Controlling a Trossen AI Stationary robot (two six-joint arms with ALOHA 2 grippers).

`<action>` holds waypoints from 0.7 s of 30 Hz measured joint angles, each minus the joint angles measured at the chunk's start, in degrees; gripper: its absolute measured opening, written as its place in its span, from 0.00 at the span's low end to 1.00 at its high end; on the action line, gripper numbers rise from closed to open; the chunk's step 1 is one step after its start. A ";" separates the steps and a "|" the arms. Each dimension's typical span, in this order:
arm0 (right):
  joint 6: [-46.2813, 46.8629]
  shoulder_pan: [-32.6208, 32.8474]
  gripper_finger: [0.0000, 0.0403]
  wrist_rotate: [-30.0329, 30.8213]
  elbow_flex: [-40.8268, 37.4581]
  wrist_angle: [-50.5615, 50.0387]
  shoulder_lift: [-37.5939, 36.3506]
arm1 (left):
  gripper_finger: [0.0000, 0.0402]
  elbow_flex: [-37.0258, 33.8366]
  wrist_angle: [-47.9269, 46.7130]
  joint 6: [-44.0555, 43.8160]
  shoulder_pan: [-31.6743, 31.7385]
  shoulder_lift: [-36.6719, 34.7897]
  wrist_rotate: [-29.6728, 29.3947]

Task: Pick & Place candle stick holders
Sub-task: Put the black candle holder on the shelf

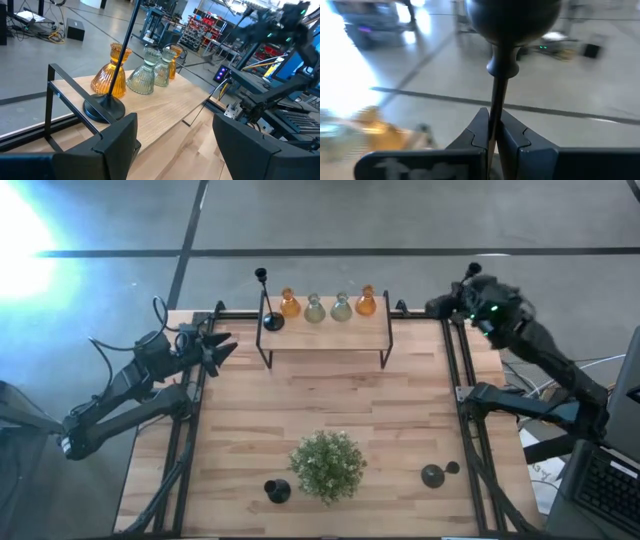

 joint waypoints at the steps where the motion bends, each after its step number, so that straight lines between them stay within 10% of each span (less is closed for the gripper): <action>1: 0.04 0.12 0.02 -2.95 2.76 -1.67 0.80 | 0.66 0.00 0.00 0.00 0.00 -0.01 0.00; 7: 0.00 3.03 0.02 -18.95 16.60 -7.05 8.38 | 0.66 0.00 0.00 0.02 0.00 -0.01 -0.30; 21: -3.32 8.63 0.02 -26.88 22.78 -7.16 23.73 | 0.66 0.00 0.00 0.02 0.00 0.00 -0.55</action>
